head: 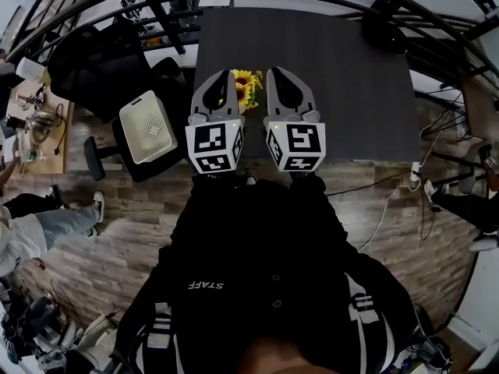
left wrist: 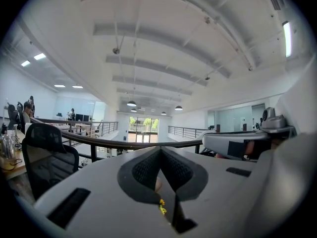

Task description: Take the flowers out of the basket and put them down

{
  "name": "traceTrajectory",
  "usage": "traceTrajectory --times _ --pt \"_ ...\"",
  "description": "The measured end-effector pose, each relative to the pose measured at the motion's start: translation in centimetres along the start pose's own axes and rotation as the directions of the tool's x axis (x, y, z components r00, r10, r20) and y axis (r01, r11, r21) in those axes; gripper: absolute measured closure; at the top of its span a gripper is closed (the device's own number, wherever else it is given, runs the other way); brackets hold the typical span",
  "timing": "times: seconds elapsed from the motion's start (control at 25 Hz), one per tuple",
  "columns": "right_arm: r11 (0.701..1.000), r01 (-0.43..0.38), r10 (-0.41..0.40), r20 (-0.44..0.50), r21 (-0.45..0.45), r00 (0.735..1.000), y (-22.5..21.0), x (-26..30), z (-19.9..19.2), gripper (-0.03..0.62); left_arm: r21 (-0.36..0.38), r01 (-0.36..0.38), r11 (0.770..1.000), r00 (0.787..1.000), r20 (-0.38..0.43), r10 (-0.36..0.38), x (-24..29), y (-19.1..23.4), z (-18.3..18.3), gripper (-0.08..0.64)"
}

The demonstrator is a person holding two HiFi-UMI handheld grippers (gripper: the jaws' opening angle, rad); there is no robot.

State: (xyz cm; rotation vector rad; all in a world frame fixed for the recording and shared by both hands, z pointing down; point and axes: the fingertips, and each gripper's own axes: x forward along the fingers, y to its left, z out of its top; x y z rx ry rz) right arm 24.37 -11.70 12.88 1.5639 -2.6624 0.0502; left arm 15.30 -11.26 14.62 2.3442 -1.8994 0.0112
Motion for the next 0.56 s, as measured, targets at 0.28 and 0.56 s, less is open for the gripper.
traceTrajectory --times 0.28,0.56 --pt "1.000 -0.008 0.008 -0.002 -0.002 1.000 0.49 0.20 -0.10 0.580 0.000 -0.003 1.000 1.000 -0.002 0.003 0.08 0.42 -0.14 0.560" --pt "1.000 -0.008 0.008 -0.003 -0.009 1.000 0.86 0.55 -0.19 0.580 0.000 0.000 1.000 1.000 -0.009 0.000 0.13 0.85 -0.35 0.560"
